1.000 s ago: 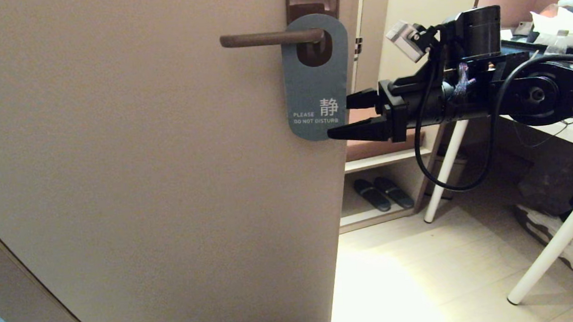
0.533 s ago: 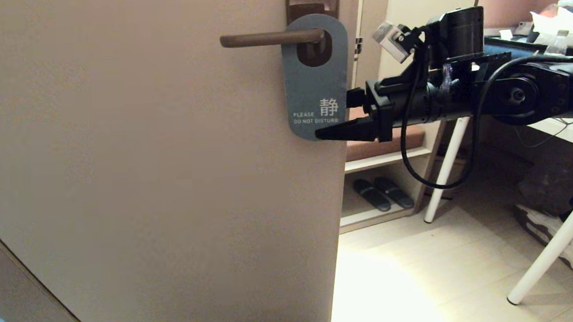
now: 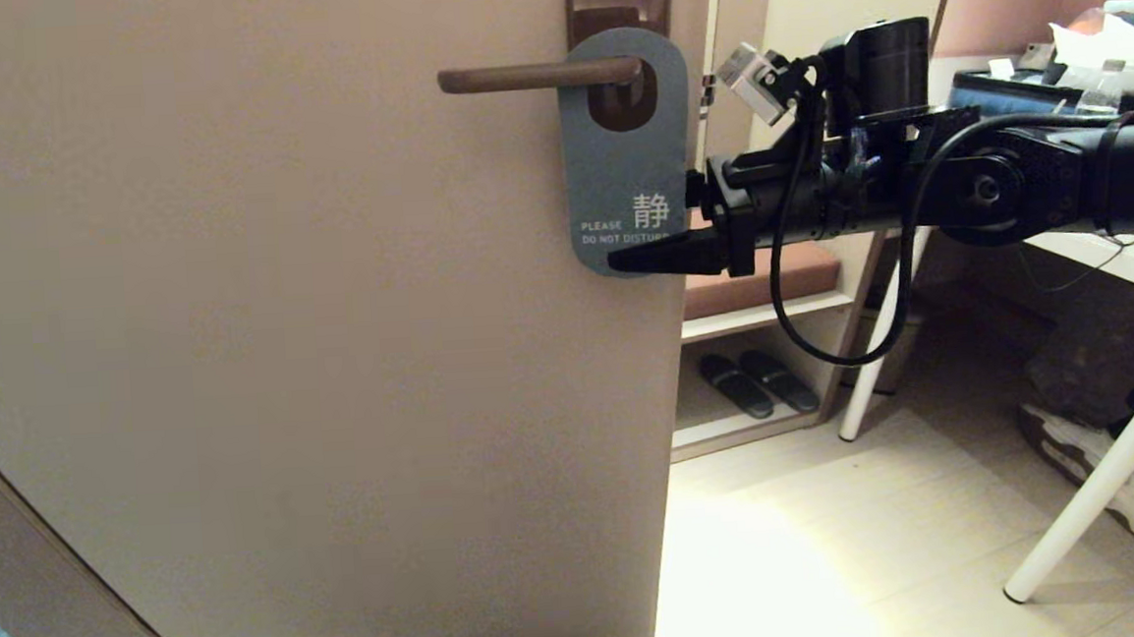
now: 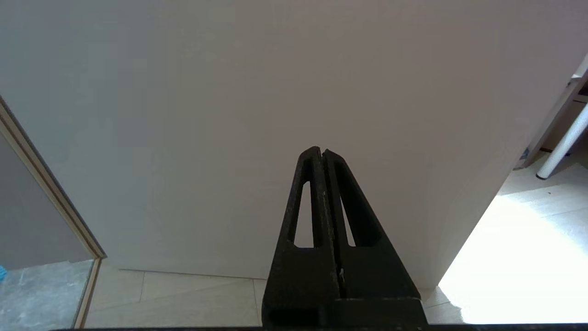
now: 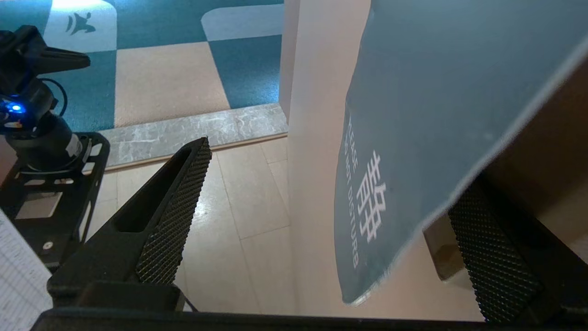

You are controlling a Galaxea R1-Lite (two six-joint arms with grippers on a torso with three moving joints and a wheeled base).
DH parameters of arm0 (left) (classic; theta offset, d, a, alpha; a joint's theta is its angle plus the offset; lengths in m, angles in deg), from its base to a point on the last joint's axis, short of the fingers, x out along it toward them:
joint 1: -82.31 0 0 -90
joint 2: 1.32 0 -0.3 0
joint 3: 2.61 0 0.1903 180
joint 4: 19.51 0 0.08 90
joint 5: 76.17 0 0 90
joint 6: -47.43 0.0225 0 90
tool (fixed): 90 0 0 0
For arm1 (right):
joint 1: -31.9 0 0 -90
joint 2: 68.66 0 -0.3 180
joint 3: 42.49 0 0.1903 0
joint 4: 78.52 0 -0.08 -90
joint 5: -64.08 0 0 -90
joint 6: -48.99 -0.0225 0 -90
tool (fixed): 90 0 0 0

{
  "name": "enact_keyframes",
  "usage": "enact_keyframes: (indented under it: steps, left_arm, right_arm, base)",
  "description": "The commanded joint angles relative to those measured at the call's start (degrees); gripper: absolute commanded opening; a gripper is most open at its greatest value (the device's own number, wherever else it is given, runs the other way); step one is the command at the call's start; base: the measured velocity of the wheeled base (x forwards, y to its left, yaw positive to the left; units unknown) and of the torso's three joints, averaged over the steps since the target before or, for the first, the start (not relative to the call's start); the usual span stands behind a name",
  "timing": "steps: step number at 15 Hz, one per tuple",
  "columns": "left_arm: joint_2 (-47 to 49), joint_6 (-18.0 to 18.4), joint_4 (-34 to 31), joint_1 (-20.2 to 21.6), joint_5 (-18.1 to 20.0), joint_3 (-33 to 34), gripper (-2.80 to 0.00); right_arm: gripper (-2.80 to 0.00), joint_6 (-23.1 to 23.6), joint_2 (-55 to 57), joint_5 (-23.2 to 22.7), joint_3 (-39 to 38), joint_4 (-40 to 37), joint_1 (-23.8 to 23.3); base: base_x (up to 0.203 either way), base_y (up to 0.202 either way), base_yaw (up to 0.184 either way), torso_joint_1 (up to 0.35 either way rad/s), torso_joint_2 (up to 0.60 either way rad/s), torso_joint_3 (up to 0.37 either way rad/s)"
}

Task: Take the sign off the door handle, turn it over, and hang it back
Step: Take down the sign

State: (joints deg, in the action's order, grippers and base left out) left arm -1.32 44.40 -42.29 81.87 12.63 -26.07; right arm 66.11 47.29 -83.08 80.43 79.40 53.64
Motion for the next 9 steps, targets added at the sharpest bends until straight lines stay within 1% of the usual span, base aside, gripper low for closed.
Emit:
enact_keyframes:
  steps: [1,4,9]
  left_arm:
    - [0.1,0.0,0.0,0.0,0.0,0.0,-2.80]
    - [0.1,0.0,0.0,0.0,0.0,0.0,-2.80]
    - [0.1,0.0,0.0,0.0,0.0,0.0,-2.80]
  right_arm:
    - [0.00,0.1,0.8,-0.3,0.8,0.0,0.4]
    - [0.00,0.0,0.9,-0.3,1.2,0.0,1.3]
    - [0.00,0.1,0.9,-0.3,1.2,0.1,1.4]
  base:
    - [0.000,0.000,0.000,0.000,0.00,0.000]
    - [0.000,0.000,0.000,0.000,0.00,0.000]
    - [0.000,0.000,0.000,0.000,0.00,0.000]
